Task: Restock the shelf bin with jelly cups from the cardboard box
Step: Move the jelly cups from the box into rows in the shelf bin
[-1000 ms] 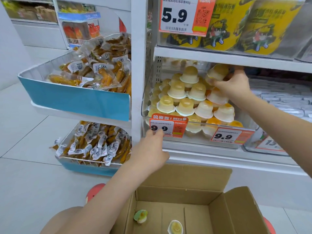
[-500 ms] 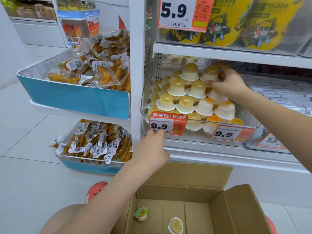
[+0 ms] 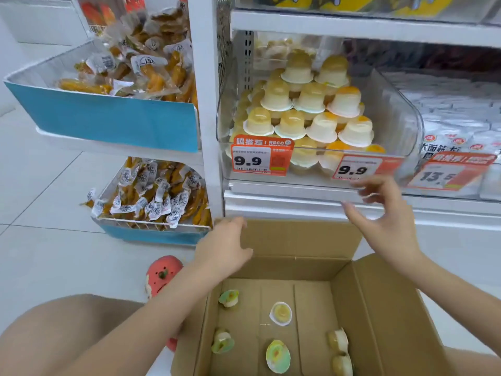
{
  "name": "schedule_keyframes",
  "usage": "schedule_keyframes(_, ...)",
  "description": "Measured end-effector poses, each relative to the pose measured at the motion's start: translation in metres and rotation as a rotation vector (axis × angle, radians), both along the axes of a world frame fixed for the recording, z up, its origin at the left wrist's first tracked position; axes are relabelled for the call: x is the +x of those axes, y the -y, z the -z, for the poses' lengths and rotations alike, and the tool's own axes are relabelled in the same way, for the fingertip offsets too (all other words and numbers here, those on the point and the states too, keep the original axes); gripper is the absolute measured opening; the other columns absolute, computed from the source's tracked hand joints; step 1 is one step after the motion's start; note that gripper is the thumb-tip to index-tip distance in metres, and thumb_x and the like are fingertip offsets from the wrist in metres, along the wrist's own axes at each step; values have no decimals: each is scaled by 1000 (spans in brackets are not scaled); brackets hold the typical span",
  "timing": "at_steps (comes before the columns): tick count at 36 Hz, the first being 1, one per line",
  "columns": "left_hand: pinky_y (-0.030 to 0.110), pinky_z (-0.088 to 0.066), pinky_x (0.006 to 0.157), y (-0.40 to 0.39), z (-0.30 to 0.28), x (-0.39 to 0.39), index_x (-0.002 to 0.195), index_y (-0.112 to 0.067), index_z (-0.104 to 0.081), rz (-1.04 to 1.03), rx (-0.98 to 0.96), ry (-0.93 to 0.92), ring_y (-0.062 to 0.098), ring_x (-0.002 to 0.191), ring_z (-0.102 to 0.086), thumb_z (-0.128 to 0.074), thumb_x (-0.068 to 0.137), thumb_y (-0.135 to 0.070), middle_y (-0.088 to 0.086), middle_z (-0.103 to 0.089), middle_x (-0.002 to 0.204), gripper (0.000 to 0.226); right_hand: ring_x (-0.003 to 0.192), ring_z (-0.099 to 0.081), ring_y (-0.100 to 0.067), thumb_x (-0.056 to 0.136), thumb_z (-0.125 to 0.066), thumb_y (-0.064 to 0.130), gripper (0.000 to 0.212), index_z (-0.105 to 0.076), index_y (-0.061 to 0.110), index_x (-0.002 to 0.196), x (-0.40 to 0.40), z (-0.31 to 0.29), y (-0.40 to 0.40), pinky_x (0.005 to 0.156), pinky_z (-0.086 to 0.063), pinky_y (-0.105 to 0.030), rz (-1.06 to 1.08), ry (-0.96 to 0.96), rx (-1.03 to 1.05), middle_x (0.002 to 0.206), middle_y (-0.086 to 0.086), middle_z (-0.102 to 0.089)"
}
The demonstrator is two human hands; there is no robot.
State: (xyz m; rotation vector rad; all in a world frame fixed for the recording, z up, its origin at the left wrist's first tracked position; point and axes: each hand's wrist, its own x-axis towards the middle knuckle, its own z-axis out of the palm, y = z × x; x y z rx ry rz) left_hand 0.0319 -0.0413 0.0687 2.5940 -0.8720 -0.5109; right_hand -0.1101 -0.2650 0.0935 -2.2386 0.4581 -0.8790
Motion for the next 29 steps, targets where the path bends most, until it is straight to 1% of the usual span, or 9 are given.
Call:
schedule_keyframes(4,34,-50,84,-11,46,-12,119,-22,-51,60,52,-134,18,97,-58,-66,83,-24,-1,-56,114,40,86,-53,-3,79,-74,16,29,-54,32,94,-34,82,-22,72,-40,-12,-132,-388,108,90,12,-59)
schedule_keyframes(7,27,-48,81,-13,88,-16,110,-18,-56,22,63,-226,18,95,-59,-67,81,-13,0,-60,103,31,94,-50,3,84,-68,20,30,-49,36,100,-46,133,-33,83,-41,-17,-282,-709,102,100,18,-54)
schedule_keyframes(10,22,-41,76,-16,138,-24,109,-13,-57,40,166,-283,19,100,-59,-63,82,-8,5,-62,109,29,101,-43,-1,85,-65,22,38,-48,28,119,-53,182,-44,87,-38,-18,-359,-950,106,108,14,-47)
schedule_keyframes(13,26,-40,89,-22,182,-32,122,-8,-52,126,353,-311,25,115,-55,-53,85,-3,12,-57,121,37,115,-44,-10,82,-61,20,56,-34,46,124,-54,223,-52,89,-44,-37,-439,-1128,131,122,16,-43)
schedule_keyframes(15,31,-40,97,-27,205,-37,126,-8,-49,179,474,-316,28,120,-52,-55,88,-10,12,-53,128,38,120,-46,-19,82,-53,6,67,-30,44,133,-52,247,-58,80,-47,-35,-504,-1257,80,134,9,-39)
schedule_keyframes(18,35,-43,100,-33,234,-45,126,-8,-49,260,631,-330,27,120,-51,-49,91,-6,12,-51,131,35,127,-44,-26,80,-48,-8,79,-22,31,143,-52,278,-68,93,-48,-40,-613,-1355,-16,148,-2,-31)
schedule_keyframes(21,38,-41,104,-34,256,-52,137,-12,-40,339,784,-305,31,126,-43,-50,89,1,13,-34,141,50,134,-35,-29,84,-52,-3,79,-17,25,148,-53,303,-78,105,-38,-38,-688,-1405,-87,154,-4,-21)
schedule_keyframes(24,41,-36,108,-33,270,-53,144,-15,-32,404,871,-235,38,134,-27,-45,91,3,14,-22,148,57,136,-31,-28,85,-57,2,82,-15,28,150,-52,320,-86,108,-34,-36,-712,-1384,-40,156,1,-15)
schedule_keyframes(29,42,-31,107,-29,286,-48,139,-12,-34,467,949,-200,41,134,-24,-49,94,-10,18,-41,138,47,132,-33,-28,84,-59,6,70,-26,21,144,-45,330,-100,104,-37,-35,-725,-1373,6,150,-4,-25)
